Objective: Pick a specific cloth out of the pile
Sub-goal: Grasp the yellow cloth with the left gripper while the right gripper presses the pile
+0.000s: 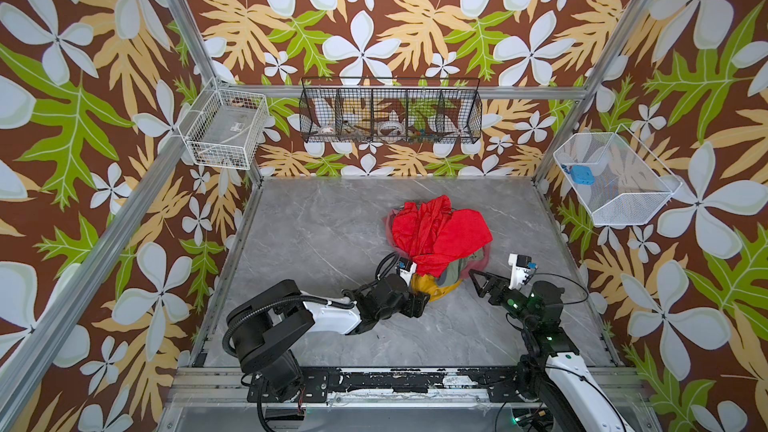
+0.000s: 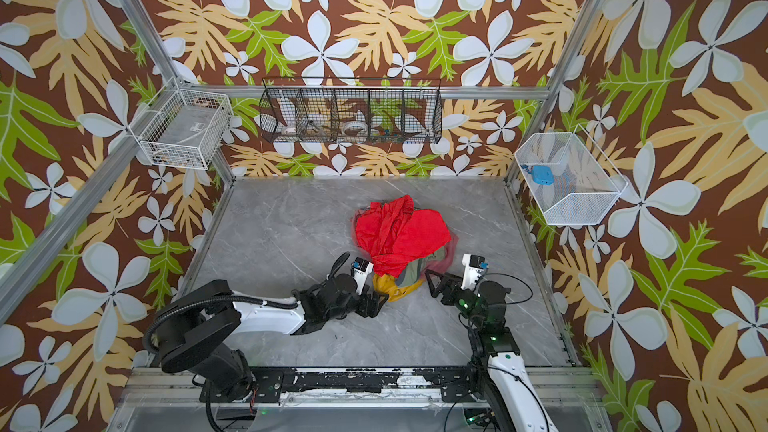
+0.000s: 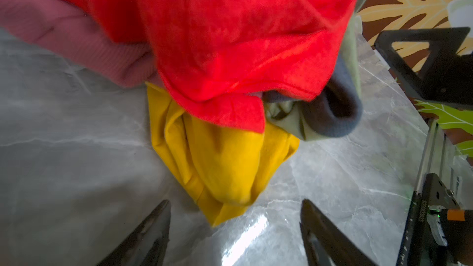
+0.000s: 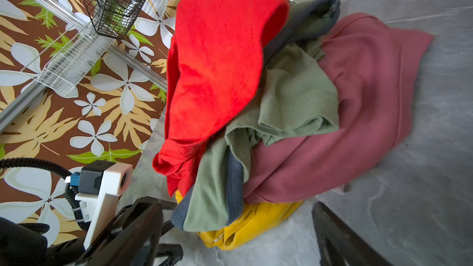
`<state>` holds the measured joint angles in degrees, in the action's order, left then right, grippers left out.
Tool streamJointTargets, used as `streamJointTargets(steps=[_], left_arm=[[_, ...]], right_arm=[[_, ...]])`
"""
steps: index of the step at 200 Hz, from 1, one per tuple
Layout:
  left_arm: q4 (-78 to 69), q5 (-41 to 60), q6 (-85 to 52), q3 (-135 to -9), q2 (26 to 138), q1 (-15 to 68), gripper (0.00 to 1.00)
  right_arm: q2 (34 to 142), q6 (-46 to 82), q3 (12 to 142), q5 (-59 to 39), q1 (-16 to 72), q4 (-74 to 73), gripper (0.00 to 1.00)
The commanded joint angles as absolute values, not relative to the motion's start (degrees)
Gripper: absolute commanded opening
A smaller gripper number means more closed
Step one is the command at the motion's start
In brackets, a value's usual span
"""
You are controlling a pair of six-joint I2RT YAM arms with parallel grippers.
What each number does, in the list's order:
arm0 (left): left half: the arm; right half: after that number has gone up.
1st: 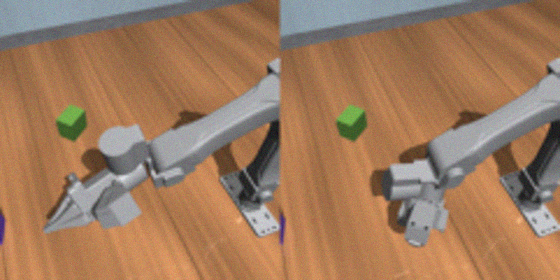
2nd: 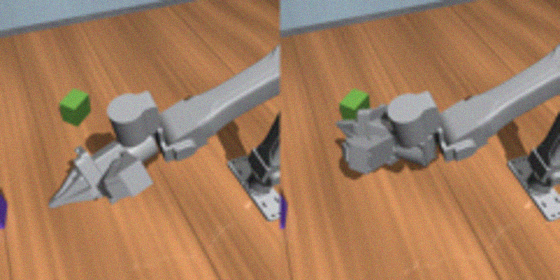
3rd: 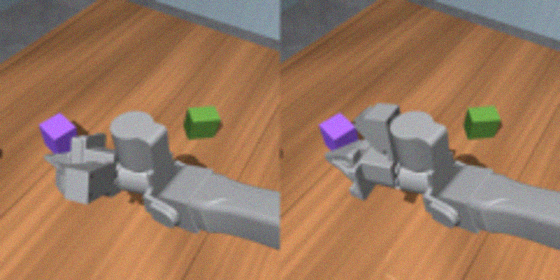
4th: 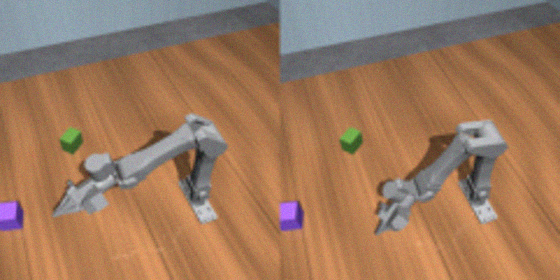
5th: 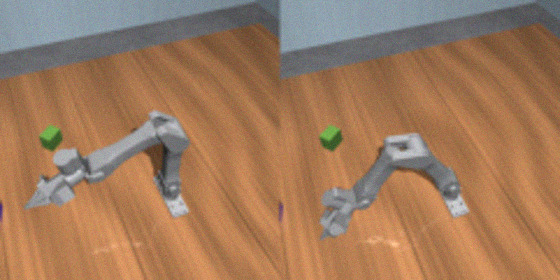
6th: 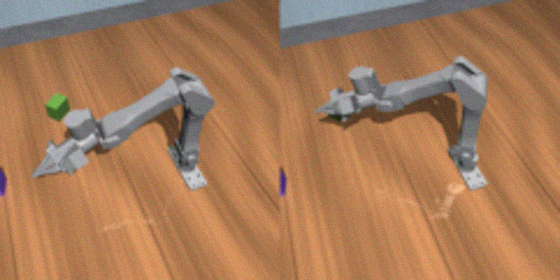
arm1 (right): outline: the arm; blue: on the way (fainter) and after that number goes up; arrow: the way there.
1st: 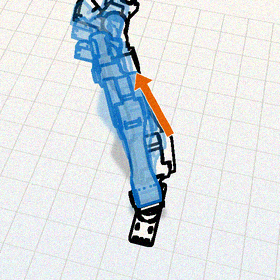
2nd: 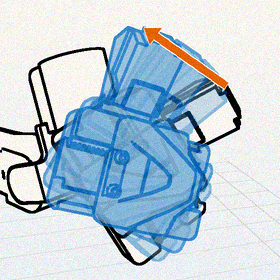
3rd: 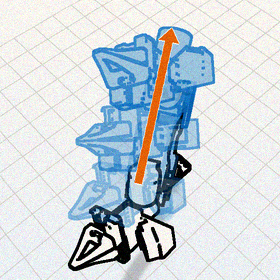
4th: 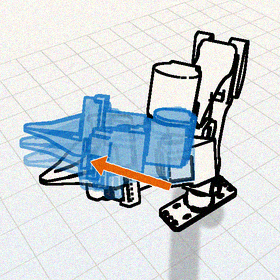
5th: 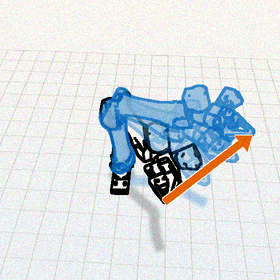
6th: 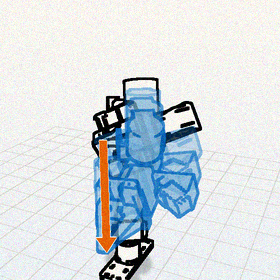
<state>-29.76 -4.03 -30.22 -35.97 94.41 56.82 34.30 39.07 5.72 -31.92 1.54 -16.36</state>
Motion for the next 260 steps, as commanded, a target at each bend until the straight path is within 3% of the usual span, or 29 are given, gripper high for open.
streamJointTargets(steps=[1, 15, 60, 73, 103, 144, 163, 184, 260], left_arm=[[-33.15, -5.59, -30.82, -37.11, 96.2, 56.84, 0.74], [-33.13, -6.02, -30.26, -38.7, 97.73, 56.79, 0.65], [-32.32, -6.5, -30.37, -41.06, 99.03, 56.84, 0.11], [-32.2, -7.52, -30.42, -40.87, 98.07, 56.99, 0.0], [-29.11, -9.4, -29.74, -42.21, 95.96, 57.71, 0.0], [-21.0, -13.44, -28.65, -47.04, 94.41, 59.97, 0.0], [-19.25, -13.91, -28.24, -48.59, 93.33, 60.45, 0.0], [-16.98, -14.57, -27.22, -50.02, 91.26, 60.79, 0.0], [-6.35, -19.24, -21.68, -53.41, 80.98, 62.93, 0.0]], right_arm=[[35.2, 39.51, 5.12, -32.74, 1.74, -21.52, 0.93], [36.62, 39.88, 5.41, -33.08, 1.76, -23.37, 0.95], [45.47, 40.07, 7.93, -34.27, 3.65, -27.86, 0.95], [48.47, 40.03, 8.51, -33.22, 5.38, -29.41, 0.95], [53.99, 38.6, 9.81, -27.06, 10.8, -30.85, 0.94], [58.51, 39.02, 10.68, -25.45, 11.07, -33.95, 0.92], [61.39, 38.24, 12.09, -23.97, 11.07, -33.0, 0.85], [65.34, 38.39, 13.37, -22.7, 11.06, -34.21, 0.7], [67.03, 37.68, 13.69, -13.33, 11.07, -34.48, 0.58]])
